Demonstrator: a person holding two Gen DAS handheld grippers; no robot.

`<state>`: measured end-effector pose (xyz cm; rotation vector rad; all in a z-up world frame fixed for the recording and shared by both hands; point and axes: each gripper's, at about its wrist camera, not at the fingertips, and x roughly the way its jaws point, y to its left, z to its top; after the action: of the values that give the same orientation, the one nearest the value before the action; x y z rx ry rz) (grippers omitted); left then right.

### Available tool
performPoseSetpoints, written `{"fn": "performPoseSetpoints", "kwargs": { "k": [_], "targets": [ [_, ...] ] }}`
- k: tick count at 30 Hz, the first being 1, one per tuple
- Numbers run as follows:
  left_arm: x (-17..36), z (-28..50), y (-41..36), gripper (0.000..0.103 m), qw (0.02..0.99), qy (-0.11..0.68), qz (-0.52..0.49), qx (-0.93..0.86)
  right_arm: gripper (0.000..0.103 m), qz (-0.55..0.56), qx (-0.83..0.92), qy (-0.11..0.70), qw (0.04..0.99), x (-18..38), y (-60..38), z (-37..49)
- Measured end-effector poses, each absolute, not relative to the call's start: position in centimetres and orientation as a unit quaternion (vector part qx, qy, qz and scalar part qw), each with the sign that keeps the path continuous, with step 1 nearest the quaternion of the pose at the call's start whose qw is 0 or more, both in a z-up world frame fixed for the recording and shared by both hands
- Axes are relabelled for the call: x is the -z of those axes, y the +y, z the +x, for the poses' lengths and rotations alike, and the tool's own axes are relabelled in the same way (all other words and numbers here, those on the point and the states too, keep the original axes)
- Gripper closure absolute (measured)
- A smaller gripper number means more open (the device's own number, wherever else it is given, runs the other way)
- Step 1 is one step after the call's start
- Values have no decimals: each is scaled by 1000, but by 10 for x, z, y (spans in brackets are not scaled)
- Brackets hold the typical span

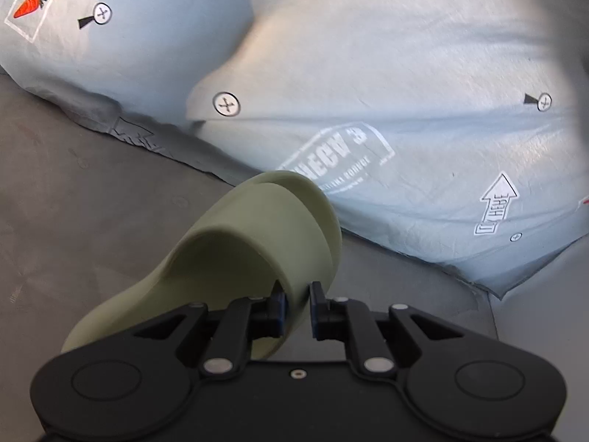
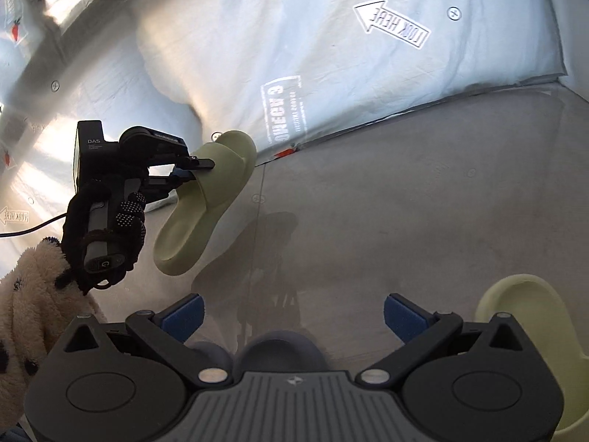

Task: Organize scattered shoes
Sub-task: 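Grasp the other pale green slide by its strap with the left gripper and lift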

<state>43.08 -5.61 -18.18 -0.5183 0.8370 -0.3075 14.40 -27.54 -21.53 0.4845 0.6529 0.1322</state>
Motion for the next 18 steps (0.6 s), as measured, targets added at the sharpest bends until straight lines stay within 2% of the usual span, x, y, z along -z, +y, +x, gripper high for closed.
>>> {"fn": "performPoseSetpoints", "kwargs": {
  "k": [6, 11, 12, 14, 18],
  "targets": [
    [213, 414, -151, 91, 854, 431, -257, 140, 0, 249, -57, 314, 914, 218, -344, 124],
    [225, 397, -196, 90, 868, 434, -202, 132, 0, 257, -60, 316, 911, 219, -391, 115],
    [226, 394, -201, 84, 869, 439, -189, 131, 0, 256, -62, 317, 911, 220, -397, 116],
    [224, 388, -204, 62, 867, 447, -167, 141, 0, 254, -67, 318, 911, 223, -409, 118],
    [194, 356, -186, 58, 887, 413, -130, 162, 0, 250, -76, 323, 910, 225, -418, 129]
  ]
}}
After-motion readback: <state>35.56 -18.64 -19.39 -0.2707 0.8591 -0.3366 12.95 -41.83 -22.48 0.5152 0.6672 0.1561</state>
